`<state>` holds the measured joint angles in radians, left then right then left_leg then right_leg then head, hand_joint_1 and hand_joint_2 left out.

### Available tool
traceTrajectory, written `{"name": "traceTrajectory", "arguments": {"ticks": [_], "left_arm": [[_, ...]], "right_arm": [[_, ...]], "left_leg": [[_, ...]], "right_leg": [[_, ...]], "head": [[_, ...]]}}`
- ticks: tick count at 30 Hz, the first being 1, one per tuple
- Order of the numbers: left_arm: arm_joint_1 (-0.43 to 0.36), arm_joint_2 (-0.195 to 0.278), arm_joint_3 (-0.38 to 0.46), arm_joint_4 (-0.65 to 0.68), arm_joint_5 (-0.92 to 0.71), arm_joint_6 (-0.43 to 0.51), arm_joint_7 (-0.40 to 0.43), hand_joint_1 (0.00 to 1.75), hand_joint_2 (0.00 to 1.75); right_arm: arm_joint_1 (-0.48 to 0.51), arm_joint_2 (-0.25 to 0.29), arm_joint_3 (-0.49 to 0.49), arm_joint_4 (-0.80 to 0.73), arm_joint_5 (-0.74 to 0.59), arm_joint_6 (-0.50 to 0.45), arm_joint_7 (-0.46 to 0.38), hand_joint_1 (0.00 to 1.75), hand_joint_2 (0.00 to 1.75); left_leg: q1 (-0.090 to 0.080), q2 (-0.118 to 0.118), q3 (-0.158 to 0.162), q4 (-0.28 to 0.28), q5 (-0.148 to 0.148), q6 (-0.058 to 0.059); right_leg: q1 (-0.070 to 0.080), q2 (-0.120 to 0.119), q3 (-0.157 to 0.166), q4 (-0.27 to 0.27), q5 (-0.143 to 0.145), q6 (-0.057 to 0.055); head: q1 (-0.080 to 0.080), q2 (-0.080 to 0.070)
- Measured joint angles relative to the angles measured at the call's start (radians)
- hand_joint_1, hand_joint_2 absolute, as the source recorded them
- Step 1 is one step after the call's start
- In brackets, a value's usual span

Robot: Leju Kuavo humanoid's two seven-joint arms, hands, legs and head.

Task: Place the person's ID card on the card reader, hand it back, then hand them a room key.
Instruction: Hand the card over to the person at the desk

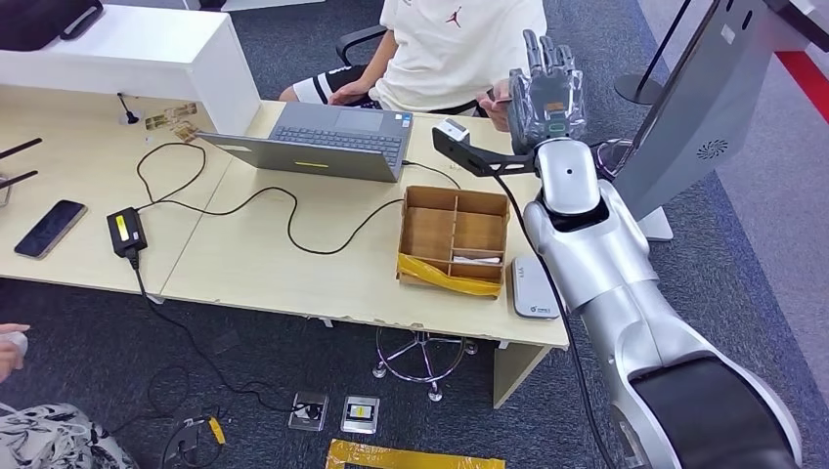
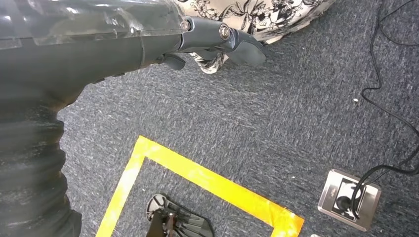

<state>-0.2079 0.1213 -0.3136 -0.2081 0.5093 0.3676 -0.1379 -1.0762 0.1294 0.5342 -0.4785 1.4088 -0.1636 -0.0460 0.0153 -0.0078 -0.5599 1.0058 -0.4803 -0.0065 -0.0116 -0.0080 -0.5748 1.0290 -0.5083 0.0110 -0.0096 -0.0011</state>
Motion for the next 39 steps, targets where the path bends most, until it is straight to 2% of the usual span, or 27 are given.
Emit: {"name": "traceTrajectory", "arguments": {"ticks": [1,2,5,6,10,13,20,24,26,29,33,36,39], "left_arm": [[0.000,0.000,0.000,0.000,0.000,0.000,0.000,0.00,1.75],[0.000,0.000,0.000,0.000,0.000,-0.001,0.000,0.00,1.75],[0.000,0.000,0.000,0.000,0.000,-0.001,-0.001,0.00,1.75],[0.000,0.000,0.000,0.000,-0.001,-0.002,-0.001,0.00,1.75],[0.000,0.000,0.000,0.000,-0.002,-0.002,-0.002,0.00,1.75],[0.000,0.000,0.000,0.000,-0.001,-0.001,-0.002,0.00,1.75],[0.006,-0.002,0.000,0.000,0.010,0.001,-0.009,0.00,1.75],[0.015,-0.004,0.000,0.000,0.020,0.002,-0.021,0.00,1.75],[0.023,-0.004,0.000,0.001,0.028,0.002,-0.029,0.00,1.75],[0.037,-0.003,0.001,0.001,0.046,0.003,-0.043,0.00,1.75],[0.060,-0.003,0.003,0.002,0.067,0.003,-0.062,0.00,1.75],[0.075,-0.002,0.004,0.005,0.076,0.005,-0.065,0.00,1.75],[0.080,0.001,0.005,0.007,0.082,0.010,-0.065,0.00,1.75]], "right_arm": [[0.000,-0.001,0.003,0.010,0.001,0.002,0.003,1.75,1.75],[0.000,-0.002,0.006,0.021,0.001,0.003,0.005,1.37,1.75],[0.000,-0.006,0.018,0.050,0.002,0.006,0.014,0.06,1.75],[0.001,-0.007,0.021,0.059,0.002,0.007,0.018,0.00,1.75],[0.002,-0.014,0.024,0.083,0.001,0.002,0.039,0.00,1.75],[0.003,-0.021,0.024,0.095,-0.005,-0.037,0.043,0.00,1.75],[0.006,-0.044,0.014,0.104,-0.073,-0.228,0.010,0.00,1.75],[0.043,-0.085,-0.010,0.095,-0.134,-0.314,-0.024,0.00,1.75],[0.090,-0.120,-0.028,0.069,-0.165,-0.332,-0.030,0.00,1.75],[0.182,-0.177,-0.056,-0.003,-0.201,-0.312,0.005,0.00,1.75],[0.384,-0.262,-0.125,-0.165,-0.250,-0.269,0.090,0.00,1.75],[0.530,-0.320,-0.199,-0.260,-0.277,-0.273,0.119,0.00,1.75],[0.606,-0.359,-0.264,-0.301,-0.282,-0.288,0.133,0.00,1.75]], "left_leg": [[0.000,0.000,0.000,0.000,0.000,0.000],[0.000,0.000,0.000,0.000,0.000,0.000],[0.000,0.001,0.000,0.000,0.001,0.000],[0.000,0.002,0.000,0.000,0.001,0.000],[0.000,0.002,0.000,0.000,0.000,0.000],[0.000,0.003,0.000,0.000,0.000,0.000],[0.000,0.004,0.000,0.000,0.000,0.000],[0.000,0.004,0.000,0.000,0.000,0.000],[0.000,0.004,0.000,0.000,0.000,0.000],[0.000,0.003,0.001,0.001,0.000,0.000],[0.001,0.001,0.002,0.001,-0.003,0.002],[0.000,0.001,0.000,0.000,-0.003,0.002],[0.000,0.004,0.000,0.000,-0.004,0.002]], "right_leg": [[0.000,0.000,0.000,0.000,0.000,0.000],[0.000,0.000,0.000,0.000,0.001,0.000],[0.000,0.002,0.000,0.000,0.001,-0.001],[0.000,0.002,0.000,0.000,0.001,-0.001],[0.000,0.003,-0.001,0.000,0.001,-0.001],[0.000,0.003,-0.001,0.000,0.001,-0.001],[0.000,0.004,-0.002,0.000,0.001,-0.001],[0.000,0.004,-0.002,-0.001,0.001,-0.001],[0.000,0.003,-0.001,-0.001,0.001,-0.001],[0.000,0.003,0.000,-0.002,0.001,-0.001],[0.001,0.000,0.002,-0.003,0.000,0.000],[0.000,-0.001,0.001,-0.003,-0.001,0.000],[0.000,0.002,-0.001,-0.003,-0.001,0.000]], "head": [[0.000,0.000],[0.000,0.000],[0.000,0.000],[0.000,0.000],[0.000,0.000],[0.000,0.000],[0.000,0.000],[0.000,0.000],[0.000,0.000],[0.000,0.000],[0.000,0.000],[0.000,0.000],[0.000,0.000]]}}
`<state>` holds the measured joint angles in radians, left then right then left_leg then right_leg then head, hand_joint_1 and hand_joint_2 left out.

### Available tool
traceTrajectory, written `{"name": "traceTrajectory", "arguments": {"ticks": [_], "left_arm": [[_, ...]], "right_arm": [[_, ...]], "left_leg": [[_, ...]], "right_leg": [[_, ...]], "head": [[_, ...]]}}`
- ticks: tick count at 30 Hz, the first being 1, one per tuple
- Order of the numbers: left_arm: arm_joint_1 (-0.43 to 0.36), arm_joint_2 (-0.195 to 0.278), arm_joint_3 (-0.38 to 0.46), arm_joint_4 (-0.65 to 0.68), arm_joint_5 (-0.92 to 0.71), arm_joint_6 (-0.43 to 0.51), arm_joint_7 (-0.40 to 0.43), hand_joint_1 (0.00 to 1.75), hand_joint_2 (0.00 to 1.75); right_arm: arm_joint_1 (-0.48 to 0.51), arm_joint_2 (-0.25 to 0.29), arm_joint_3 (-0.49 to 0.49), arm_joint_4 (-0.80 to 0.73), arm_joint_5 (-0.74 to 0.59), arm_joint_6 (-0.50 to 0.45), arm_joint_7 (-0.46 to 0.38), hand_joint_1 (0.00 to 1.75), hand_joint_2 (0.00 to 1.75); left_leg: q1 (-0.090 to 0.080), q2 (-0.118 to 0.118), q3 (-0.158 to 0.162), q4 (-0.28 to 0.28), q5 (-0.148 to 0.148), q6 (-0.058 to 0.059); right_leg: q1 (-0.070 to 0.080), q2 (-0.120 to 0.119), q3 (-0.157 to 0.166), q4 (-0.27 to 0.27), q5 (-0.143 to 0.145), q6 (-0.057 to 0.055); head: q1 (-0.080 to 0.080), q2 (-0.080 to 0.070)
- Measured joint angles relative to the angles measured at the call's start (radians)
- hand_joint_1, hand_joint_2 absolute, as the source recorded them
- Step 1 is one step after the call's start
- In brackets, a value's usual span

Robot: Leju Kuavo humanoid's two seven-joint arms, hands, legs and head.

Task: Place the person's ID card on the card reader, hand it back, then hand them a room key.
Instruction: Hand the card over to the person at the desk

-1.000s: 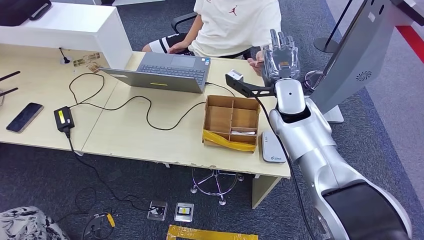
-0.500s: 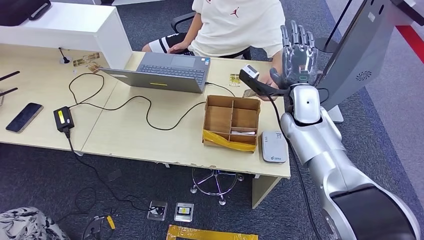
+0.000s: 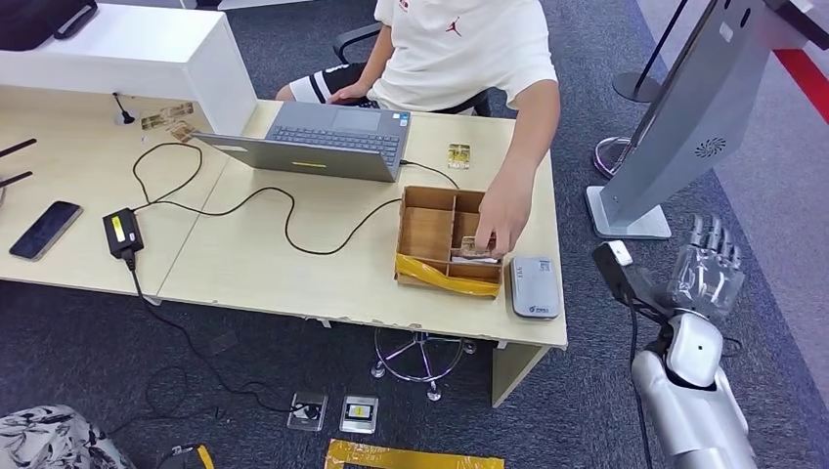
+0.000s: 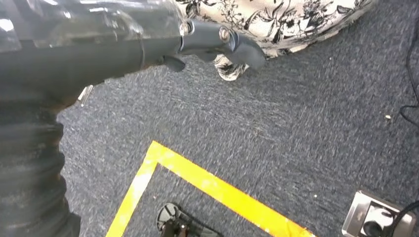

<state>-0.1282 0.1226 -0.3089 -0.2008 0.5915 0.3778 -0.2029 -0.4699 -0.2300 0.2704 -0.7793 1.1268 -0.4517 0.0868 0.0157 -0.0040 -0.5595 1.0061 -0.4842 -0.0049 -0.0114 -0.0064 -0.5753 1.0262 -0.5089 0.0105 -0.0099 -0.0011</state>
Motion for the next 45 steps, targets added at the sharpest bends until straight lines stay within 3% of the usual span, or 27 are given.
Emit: {"name": "traceTrajectory", "arguments": {"ticks": [11,17,21,25,30,39,45], "left_arm": [[0.004,0.004,0.006,0.002,0.026,0.022,0.008,0.00,1.75],[0.002,0.004,0.007,0.002,0.029,0.022,0.022,0.00,1.75],[0.002,0.004,0.008,0.002,0.032,0.022,0.030,0.00,1.75],[0.000,0.004,0.008,0.002,0.033,0.025,0.038,0.00,1.75],[0.000,0.004,0.008,0.002,0.032,0.034,0.056,0.00,1.75],[-0.001,0.002,0.007,0.002,0.012,0.028,0.066,0.00,1.75],[-0.002,0.001,0.000,0.002,-0.038,0.021,0.077,0.00,1.75]], "right_arm": [[0.180,-0.091,-0.233,-0.005,-0.008,-0.073,-0.031,0.00,1.75],[0.212,-0.102,-0.363,0.128,-0.154,0.038,-0.076,0.00,1.75],[0.255,-0.081,-0.446,0.253,-0.252,0.120,-0.073,0.00,1.75],[0.300,-0.044,-0.510,0.353,-0.296,0.177,0.003,0.00,1.75],[0.338,0.034,-0.590,0.441,-0.367,0.123,0.110,0.00,1.75],[0.344,0.096,-0.653,0.518,-0.308,0.079,-0.004,0.00,1.75],[0.344,0.117,-0.663,0.543,-0.291,0.019,0.007,0.00,1.75]], "left_leg": [[0.000,0.001,0.000,0.000,0.000,0.000],[0.000,0.002,0.000,0.000,-0.001,0.000],[0.000,0.002,-0.001,-0.001,-0.001,0.000],[0.001,0.002,0.000,-0.001,-0.002,-0.001],[0.002,0.003,0.000,-0.001,-0.002,-0.002],[0.001,0.004,0.001,-0.001,-0.002,-0.002],[0.001,0.004,0.001,-0.001,-0.002,-0.002]], "right_leg": [[0.000,0.001,0.000,0.000,0.000,0.000],[0.000,0.002,0.000,-0.001,0.000,0.000],[0.000,0.002,-0.001,-0.001,-0.001,-0.001],[0.001,0.002,-0.001,0.000,-0.001,-0.001],[0.002,0.003,-0.001,0.001,-0.002,-0.002],[0.002,0.004,0.000,0.001,-0.002,-0.002],[0.002,0.004,0.000,0.001,-0.002,-0.002]], "head": [[0.000,0.000],[0.000,0.000],[0.000,0.000],[0.000,0.000],[0.000,0.000],[0.000,0.000],[0.000,0.000]]}}
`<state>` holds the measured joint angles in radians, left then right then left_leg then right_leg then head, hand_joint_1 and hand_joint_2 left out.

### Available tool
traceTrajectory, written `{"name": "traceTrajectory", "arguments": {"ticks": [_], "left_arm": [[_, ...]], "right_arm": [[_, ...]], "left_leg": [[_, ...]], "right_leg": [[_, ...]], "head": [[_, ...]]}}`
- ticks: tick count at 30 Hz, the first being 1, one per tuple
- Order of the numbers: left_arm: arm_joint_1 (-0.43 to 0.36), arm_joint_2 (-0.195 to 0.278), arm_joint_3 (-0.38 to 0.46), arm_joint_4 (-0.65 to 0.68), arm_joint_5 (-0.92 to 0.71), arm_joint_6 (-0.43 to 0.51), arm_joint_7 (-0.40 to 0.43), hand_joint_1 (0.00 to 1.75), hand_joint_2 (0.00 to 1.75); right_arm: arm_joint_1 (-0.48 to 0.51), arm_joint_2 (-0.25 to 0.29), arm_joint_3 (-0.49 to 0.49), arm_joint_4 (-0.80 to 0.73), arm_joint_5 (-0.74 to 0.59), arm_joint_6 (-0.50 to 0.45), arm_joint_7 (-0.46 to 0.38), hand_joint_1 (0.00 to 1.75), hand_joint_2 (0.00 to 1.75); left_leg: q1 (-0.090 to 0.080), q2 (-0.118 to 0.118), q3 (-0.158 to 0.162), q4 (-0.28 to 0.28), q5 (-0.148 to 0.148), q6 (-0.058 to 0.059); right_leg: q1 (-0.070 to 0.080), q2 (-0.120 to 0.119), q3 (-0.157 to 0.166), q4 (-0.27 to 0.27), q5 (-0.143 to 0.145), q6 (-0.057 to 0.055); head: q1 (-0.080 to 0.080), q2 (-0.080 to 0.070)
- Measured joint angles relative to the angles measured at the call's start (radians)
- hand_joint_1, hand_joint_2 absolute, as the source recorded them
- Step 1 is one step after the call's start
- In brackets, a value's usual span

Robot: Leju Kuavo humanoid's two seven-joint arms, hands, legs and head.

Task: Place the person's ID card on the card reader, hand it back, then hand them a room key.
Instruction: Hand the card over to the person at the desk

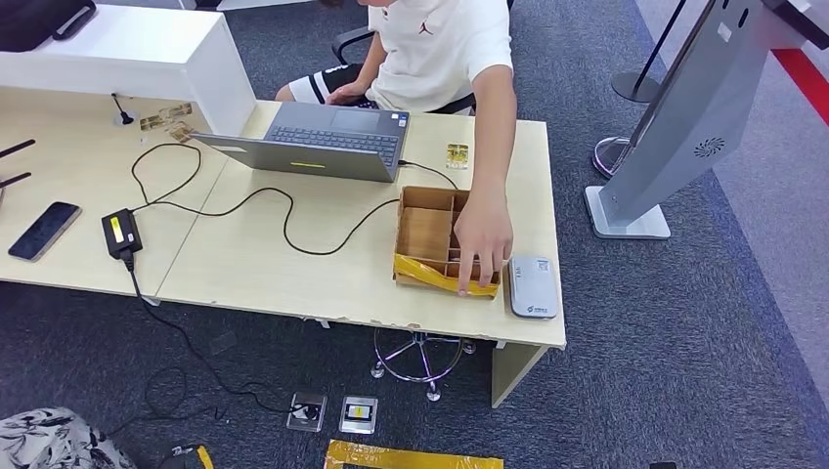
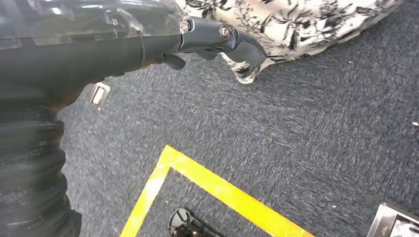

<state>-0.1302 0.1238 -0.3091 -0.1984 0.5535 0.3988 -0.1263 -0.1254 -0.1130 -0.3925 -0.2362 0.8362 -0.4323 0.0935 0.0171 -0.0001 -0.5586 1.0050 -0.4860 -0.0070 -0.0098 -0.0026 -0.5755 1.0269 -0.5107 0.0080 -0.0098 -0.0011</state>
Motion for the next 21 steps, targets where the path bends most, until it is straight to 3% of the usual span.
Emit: {"name": "traceTrajectory", "arguments": {"ticks": [21], "left_arm": [[-0.007,0.003,-0.107,0.000,-0.139,0.001,0.069,0.00,1.75]], "right_arm": [[0.000,0.029,-0.003,0.028,0.014,0.050,0.032,0.00,1.75]], "left_leg": [[0.000,0.000,0.000,0.000,0.000,0.000]], "right_leg": [[0.000,0.000,0.000,0.000,0.000,0.000]], "head": [[0.000,0.000]]}}
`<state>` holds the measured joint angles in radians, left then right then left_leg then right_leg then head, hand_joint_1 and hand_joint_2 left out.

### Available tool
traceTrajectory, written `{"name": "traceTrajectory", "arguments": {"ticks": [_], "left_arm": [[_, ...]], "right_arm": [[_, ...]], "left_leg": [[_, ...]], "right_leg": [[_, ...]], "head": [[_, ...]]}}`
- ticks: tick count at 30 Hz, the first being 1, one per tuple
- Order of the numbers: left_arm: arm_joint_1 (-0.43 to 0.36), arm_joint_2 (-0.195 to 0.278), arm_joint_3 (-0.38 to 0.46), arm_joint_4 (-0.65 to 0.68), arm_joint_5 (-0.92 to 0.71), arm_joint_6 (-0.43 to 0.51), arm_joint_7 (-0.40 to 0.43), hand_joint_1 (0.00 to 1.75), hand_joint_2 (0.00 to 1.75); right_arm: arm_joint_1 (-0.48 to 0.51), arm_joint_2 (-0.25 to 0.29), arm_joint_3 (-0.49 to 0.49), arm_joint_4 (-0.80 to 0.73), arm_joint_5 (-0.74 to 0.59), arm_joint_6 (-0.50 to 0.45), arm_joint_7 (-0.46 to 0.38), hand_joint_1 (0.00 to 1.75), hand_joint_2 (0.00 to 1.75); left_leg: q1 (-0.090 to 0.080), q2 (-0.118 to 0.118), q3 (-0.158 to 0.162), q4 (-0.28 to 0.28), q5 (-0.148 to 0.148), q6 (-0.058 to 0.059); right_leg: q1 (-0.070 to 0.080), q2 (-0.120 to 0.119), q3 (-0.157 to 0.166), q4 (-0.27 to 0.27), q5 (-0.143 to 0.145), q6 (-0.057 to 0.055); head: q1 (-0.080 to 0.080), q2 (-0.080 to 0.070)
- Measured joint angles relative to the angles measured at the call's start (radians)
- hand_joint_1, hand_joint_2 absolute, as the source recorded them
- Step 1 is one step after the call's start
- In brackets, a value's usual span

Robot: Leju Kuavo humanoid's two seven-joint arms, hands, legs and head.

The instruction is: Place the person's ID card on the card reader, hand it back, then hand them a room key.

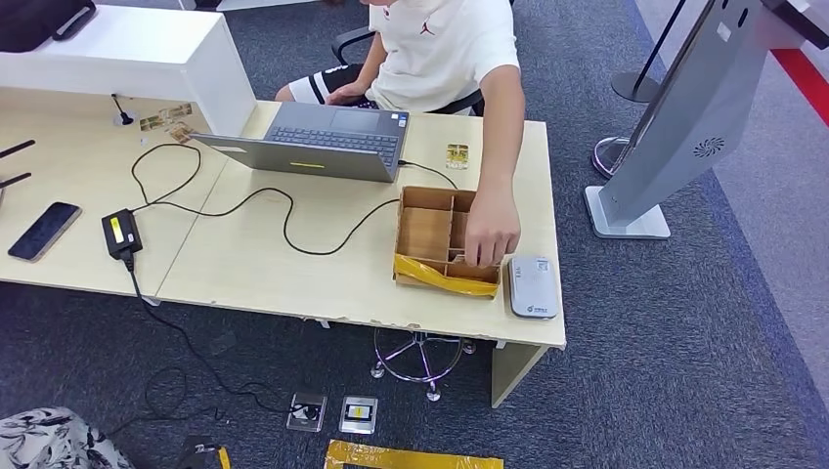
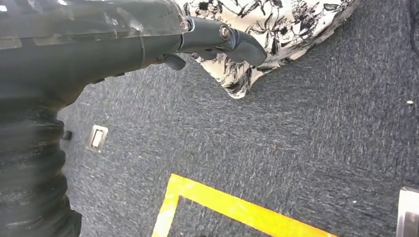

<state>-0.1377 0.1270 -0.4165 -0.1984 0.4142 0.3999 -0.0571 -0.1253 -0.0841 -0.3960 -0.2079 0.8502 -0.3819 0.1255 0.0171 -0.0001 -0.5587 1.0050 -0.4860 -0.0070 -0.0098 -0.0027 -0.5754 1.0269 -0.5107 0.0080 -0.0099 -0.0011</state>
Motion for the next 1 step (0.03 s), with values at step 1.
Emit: {"name": "traceTrajectory", "arguments": {"ticks": [1], "left_arm": [[-0.001,0.000,-0.002,0.000,-0.001,0.000,0.003,0.00,1.75]], "right_arm": [[0.000,0.000,0.000,0.000,0.000,0.003,0.001,0.00,1.75]], "left_leg": [[0.000,0.000,0.000,0.000,0.000,0.000]], "right_leg": [[0.000,0.000,0.000,0.000,0.000,0.000]], "head": [[0.000,0.000]]}}
